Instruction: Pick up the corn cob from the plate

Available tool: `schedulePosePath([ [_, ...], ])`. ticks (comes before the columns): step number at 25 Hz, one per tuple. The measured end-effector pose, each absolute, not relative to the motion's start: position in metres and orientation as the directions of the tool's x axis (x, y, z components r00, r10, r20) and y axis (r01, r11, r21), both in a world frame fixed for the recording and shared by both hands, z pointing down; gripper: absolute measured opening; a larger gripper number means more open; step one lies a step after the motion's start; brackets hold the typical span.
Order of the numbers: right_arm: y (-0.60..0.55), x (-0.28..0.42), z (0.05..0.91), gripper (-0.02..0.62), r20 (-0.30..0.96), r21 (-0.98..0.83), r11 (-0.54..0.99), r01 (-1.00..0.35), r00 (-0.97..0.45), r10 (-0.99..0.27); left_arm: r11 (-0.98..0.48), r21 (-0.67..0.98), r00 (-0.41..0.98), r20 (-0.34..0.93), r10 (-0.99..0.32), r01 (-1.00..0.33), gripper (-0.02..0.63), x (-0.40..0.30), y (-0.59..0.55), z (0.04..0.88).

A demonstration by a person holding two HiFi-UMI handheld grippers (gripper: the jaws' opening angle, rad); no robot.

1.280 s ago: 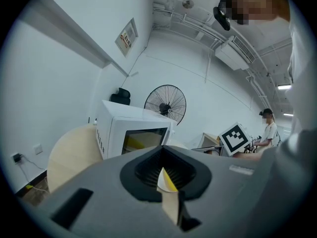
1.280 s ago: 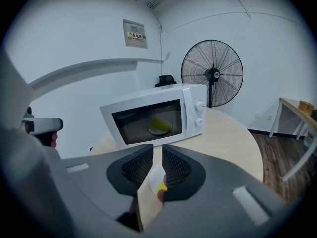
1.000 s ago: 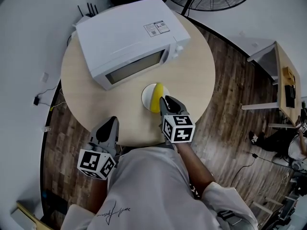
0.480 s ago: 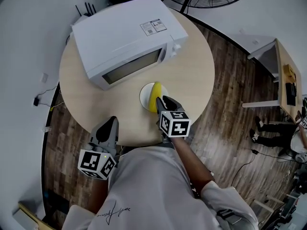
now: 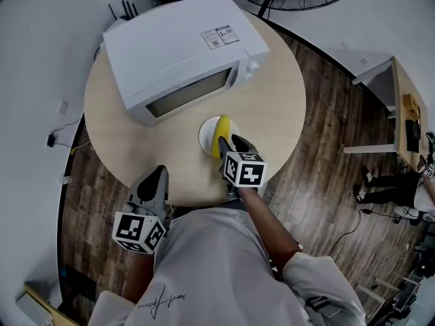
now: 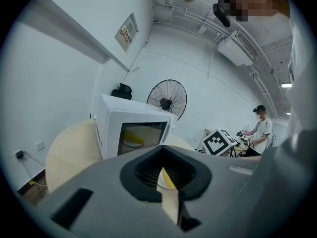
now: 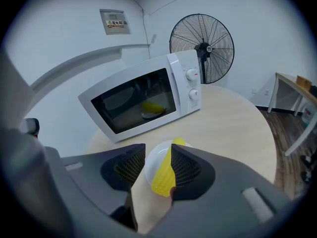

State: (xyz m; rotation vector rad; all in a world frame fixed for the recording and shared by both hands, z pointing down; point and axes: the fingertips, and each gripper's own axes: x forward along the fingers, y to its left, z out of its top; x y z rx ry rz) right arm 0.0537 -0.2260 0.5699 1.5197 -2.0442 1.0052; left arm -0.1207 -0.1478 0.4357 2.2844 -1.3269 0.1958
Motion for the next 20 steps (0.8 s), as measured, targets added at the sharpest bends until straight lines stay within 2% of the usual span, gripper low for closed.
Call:
schedulePosePath([
  [20, -0.233, 0.058, 0.622, 0.258, 0.786, -0.28, 0.052, -0.959, -0.26, -0.561, -0.37, 0.393, 0.517, 0.389, -0.762, -0.842, -0.002, -0.125, -0.152, 0.454],
])
